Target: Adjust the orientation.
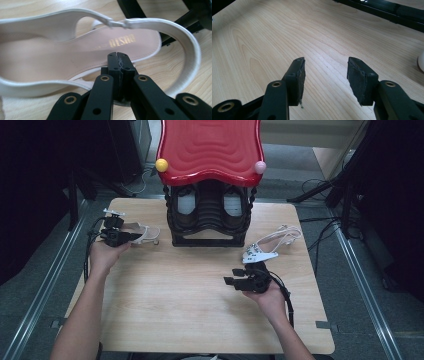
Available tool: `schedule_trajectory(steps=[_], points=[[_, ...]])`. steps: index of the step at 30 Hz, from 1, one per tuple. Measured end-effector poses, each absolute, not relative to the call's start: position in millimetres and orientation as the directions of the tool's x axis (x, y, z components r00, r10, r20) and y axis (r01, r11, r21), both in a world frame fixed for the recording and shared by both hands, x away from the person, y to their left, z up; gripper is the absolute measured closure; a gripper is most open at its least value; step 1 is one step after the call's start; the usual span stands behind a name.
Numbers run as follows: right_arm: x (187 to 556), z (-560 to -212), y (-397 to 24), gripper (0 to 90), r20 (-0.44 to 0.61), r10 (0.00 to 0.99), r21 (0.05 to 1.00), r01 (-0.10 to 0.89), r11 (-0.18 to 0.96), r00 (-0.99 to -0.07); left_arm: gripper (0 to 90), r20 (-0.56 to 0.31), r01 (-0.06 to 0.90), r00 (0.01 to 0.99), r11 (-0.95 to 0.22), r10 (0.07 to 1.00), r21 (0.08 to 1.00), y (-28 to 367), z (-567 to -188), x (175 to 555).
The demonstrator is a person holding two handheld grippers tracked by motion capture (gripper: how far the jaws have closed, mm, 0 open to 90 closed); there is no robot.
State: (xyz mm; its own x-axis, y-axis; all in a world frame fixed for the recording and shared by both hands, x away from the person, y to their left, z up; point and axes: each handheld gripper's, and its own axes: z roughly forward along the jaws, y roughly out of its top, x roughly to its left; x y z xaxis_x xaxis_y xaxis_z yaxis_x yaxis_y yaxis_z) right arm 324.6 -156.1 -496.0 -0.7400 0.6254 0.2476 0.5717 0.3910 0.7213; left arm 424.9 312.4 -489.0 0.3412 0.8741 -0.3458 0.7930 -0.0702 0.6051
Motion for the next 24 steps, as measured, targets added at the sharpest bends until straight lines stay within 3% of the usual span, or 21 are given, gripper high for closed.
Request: schedule_trajectory(steps=[24], points=[[338.0, -496.9, -127.9, 49.7, 0.249, 0.563, 0.714, 0.542, 0.443, -0.788, 89.3, -0.341, 0.808, 0.237, 0.01, 0.91, 0.589, 358.5, -488.4, 391.9]])
